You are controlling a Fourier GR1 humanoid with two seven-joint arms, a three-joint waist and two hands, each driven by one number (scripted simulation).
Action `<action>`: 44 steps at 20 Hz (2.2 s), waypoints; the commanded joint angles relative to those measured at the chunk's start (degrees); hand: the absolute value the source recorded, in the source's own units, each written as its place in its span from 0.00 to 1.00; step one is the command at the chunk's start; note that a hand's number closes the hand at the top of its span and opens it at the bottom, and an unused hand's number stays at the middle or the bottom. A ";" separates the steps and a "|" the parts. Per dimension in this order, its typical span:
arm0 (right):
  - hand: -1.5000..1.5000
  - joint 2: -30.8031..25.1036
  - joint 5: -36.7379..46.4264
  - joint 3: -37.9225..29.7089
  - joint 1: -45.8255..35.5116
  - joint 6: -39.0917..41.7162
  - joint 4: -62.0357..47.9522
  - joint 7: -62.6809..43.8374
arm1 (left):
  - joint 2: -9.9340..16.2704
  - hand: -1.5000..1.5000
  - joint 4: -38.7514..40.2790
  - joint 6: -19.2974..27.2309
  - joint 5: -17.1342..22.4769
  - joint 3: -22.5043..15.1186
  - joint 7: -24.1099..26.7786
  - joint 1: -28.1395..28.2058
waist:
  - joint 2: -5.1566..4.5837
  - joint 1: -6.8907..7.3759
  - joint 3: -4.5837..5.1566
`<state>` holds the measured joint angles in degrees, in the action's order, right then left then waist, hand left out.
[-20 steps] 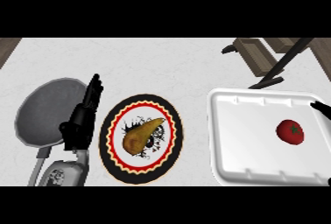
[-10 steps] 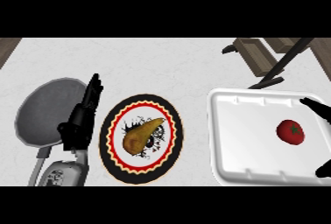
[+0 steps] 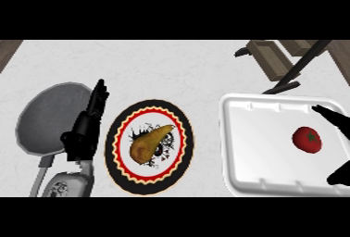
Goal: Pick the tomato from the tray and place it in the tiered basket
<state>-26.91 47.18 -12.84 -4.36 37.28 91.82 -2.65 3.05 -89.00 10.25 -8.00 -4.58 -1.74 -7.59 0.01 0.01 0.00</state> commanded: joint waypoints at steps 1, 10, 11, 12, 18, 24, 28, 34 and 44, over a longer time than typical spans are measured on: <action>0.00 2.09 1.10 0.39 0.09 -1.13 -0.02 -0.71 | -1.72 0.50 3.98 1.22 -1.46 -0.03 4.35 0.04 | -0.01 -0.08 0.00; 0.00 2.87 1.02 -0.35 -0.24 -1.54 -2.41 1.50 | -0.34 0.50 1.55 -1.23 -0.98 1.57 2.41 0.60 | 0.01 -0.05 0.00; 0.00 4.03 2.55 0.97 -1.23 -5.39 -6.90 3.09 | -0.69 0.50 2.44 -1.72 -0.58 1.53 -0.31 -2.39 | -0.03 -0.02 -0.01; 0.00 5.78 2.39 1.83 0.47 -4.19 -2.28 0.58 | -2.94 0.50 -2.25 1.30 -3.38 -1.78 -2.25 1.07 | 0.03 -0.02 0.00; 1.00 6.82 4.08 0.41 -1.62 -13.52 -8.36 3.69 | -0.78 0.50 -0.62 -0.76 -1.83 1.68 -3.43 -2.73 | 0.00 -0.02 -0.01; 1.00 7.76 12.97 5.68 -3.96 -25.36 -12.56 6.42 | -2.16 0.50 -0.15 -1.11 -1.68 0.16 0.01 0.23 | -0.05 0.25 -0.01; 1.00 6.43 14.74 7.71 -3.35 -20.80 -6.72 3.78 | -0.63 0.50 -1.73 -2.84 0.55 1.83 1.55 3.31 | 0.07 0.06 0.03; 1.00 -3.82 20.10 18.80 -17.68 6.72 3.43 -0.87 | -1.24 0.50 -0.83 -2.16 -1.55 0.12 -0.90 -0.02 | 0.50 1.02 0.41; 1.00 6.15 15.68 10.05 -37.59 29.99 17.58 -18.76 | -2.50 0.50 -0.28 0.29 -3.10 0.27 -1.31 -0.39 | 0.30 0.11 0.08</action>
<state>-22.99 63.28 0.24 -34.07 58.50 106.62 -15.29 1.48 -88.15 9.30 -9.87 -3.31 -1.94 -8.15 0.32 -0.05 0.13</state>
